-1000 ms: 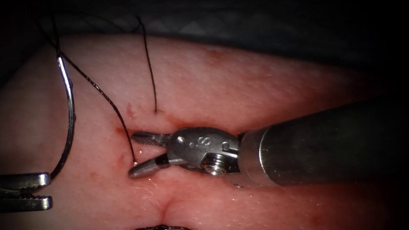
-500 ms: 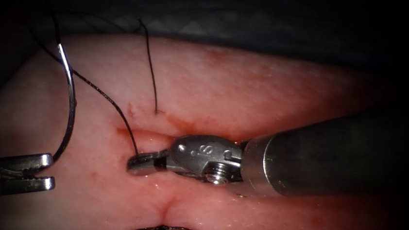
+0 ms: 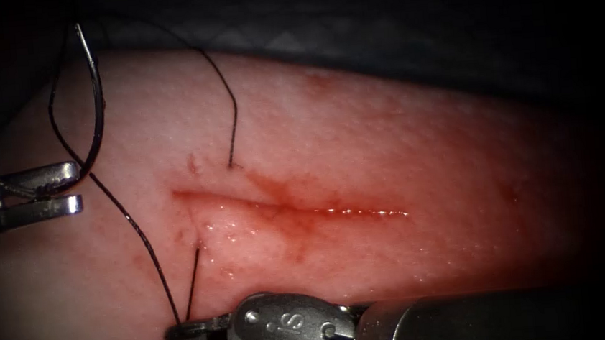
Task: Wound Closure
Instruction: Grasp the suture with the left gripper near the wound and pull away
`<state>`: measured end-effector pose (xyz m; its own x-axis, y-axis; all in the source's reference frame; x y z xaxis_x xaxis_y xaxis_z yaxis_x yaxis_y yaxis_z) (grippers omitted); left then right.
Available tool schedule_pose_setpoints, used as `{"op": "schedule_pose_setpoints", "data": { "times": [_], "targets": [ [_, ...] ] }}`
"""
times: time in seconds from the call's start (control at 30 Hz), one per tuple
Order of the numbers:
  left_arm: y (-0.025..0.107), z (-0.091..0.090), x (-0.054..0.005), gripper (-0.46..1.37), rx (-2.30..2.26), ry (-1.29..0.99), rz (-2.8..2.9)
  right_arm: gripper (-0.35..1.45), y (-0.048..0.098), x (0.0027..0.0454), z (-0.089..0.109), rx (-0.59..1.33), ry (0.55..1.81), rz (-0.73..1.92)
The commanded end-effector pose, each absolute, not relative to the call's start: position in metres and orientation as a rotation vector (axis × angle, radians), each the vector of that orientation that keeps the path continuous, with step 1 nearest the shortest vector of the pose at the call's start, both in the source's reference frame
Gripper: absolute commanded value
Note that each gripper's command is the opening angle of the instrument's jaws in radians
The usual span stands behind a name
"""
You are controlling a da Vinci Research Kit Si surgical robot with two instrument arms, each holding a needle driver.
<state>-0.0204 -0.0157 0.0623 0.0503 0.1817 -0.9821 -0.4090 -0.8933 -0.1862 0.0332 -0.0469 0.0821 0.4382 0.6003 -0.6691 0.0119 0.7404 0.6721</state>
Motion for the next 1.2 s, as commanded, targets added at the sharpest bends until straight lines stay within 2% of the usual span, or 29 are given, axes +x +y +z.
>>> {"op": "schedule_pose_setpoints", "data": {
  "times": [0.03, 0.67, 0.7, 0.73, 0.77, 0.8, 0.83, 0.9, 1.1, 1.2],
  "targets": [
    [-0.0158, 0.0623, -0.0205, -0.35, -1.925, 0.221, 1.9, -0.35, -0.0471, 0.0334, 0.0819, 0.662, 1.068, 0.402],
    [-0.0162, 0.0626, -0.02, -0.35, -1.914, 0.218, 1.924, -0.35, -0.0523, 0.0387, 0.0765, 0.778, 1.115, 0.32],
    [-0.0161, 0.0625, -0.0199, -0.35, -1.914, 0.217, 1.924, -0.27, -0.0521, 0.0389, 0.0766, 0.784, 1.132, 0.317],
    [-0.0159, 0.0625, -0.0197, -0.35, -1.913, 0.215, 1.924, 0.17, -0.0518, 0.0391, 0.0766, 0.776, 1.146, 0.316],
    [-0.0158, 0.0624, -0.0194, -0.35, -1.907, 0.222, 1.928, 0.45, -0.0516, 0.0391, 0.0766, 0.763, 1.158, 0.304],
    [-0.0155, 0.0622, -0.0189, -0.35, -1.904, 0.243, 1.947, 0.83, -0.0512, 0.0391, 0.0766, 0.728, 1.185, 0.278],
    [-0.0152, 0.062, -0.0183, -0.35, -1.895, 0.267, 1.967, 1.08, -0.0508, 0.039, 0.0766, 0.685, 1.206, 0.252],
    [-0.0146, 0.0617, -0.017, -0.35, -1.874, 0.294, 1.995, 1.24, -0.05, 0.0386, 0.0762, 0.639, 1.224, 0.206],
    [-0.013, 0.0609, -0.013, -0.35, -1.826, 0.355, 2.045, 1.27, -0.0473, 0.0356, 0.075, 0.542, 1.259, 0.111],
    [-0.012, 0.0604, -0.0107, -0.35, -1.794, 0.397, 2.082, 1.34, -0.0456, 0.0331, 0.0744, 0.473, 1.259, 0.092]
  ]
}}
